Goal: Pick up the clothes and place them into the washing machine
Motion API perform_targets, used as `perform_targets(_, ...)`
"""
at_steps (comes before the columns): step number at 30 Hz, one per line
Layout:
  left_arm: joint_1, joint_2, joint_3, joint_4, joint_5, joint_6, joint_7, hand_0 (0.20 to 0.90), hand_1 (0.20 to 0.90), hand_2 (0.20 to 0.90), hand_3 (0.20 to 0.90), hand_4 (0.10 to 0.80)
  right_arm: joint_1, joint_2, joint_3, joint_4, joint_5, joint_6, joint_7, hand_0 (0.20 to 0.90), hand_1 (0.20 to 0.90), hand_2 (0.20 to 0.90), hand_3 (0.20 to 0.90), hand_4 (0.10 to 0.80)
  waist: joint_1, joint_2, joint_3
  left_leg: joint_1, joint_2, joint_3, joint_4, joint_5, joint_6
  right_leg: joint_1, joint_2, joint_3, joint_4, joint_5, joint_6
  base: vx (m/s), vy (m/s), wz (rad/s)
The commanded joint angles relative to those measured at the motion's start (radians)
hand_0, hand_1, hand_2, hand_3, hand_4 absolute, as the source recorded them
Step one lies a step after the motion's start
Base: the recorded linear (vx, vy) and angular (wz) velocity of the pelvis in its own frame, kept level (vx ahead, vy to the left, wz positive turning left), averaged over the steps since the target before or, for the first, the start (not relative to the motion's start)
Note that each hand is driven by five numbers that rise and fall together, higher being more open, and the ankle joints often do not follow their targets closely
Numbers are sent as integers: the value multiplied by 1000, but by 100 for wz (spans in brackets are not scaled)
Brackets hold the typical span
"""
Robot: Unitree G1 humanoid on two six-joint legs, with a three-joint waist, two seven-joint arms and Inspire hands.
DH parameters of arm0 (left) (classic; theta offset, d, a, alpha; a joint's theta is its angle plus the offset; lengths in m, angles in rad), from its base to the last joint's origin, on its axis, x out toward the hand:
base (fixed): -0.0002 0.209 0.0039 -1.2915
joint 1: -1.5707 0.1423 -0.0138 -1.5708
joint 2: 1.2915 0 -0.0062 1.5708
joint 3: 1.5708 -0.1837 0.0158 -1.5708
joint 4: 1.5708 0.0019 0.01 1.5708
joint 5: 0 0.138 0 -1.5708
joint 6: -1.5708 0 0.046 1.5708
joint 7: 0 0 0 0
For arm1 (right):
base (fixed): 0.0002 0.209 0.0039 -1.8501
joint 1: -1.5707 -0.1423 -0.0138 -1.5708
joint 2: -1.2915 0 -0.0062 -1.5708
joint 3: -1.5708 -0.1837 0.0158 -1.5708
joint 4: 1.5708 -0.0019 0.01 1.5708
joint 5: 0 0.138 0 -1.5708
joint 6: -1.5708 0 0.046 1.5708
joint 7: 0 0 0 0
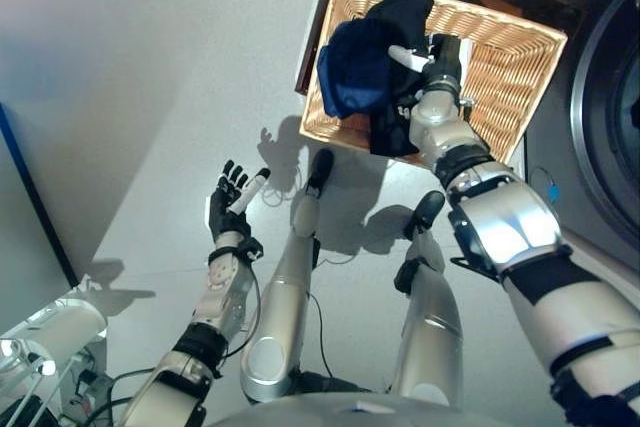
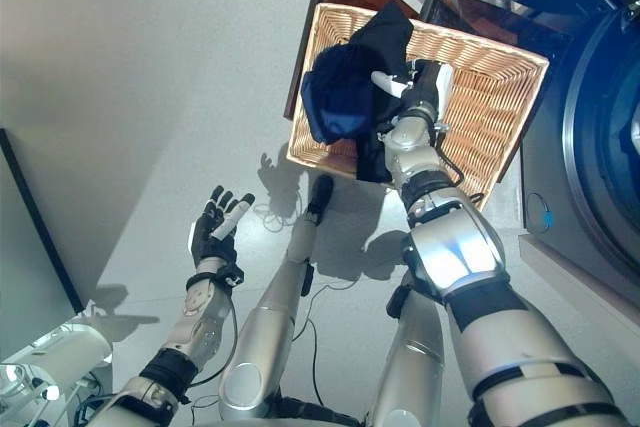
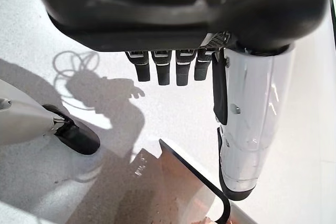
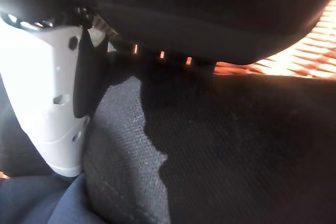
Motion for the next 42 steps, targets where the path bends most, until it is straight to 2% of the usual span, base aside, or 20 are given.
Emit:
perform_targets(1,30,74,-7,-71,-5,-58,6,900,900,900,900,800,-4,13,10,-36,6,-31,1,200,200,200,200,300,33,0,-8,-34,-11,59,-51,5,-48,46,-63,85,32,-105,25,0,0,0)
perform_targets(14,26,64,7,-18,-13,-54,-1,900,900,900,900,800,68,13,-74,-109,152,-97,-2,200,200,200,200,300,13,-18,-8,44,-12,76,-51,-5,-45,118,-63,92,26,-106,24,3,-3,-2)
perform_targets(24,20,47,19,71,-29,-39,-16,900,900,900,900,800,214,33,-168,-283,400,-208,38,200,200,200,200,300,-32,-42,-11,172,-4,98,-51,-25,-44,243,-65,101,2,-108,25,24,-7,-1)
perform_targets(42,27,14,14,127,-63,-27,-59,900,900,900,900,800,382,87,-277,-416,724,-321,157,200,200,200,200,300,-72,-7,-79,247,-3,120,-51,-50,-43,305,-66,123,3,-134,25,17,-7,-3)
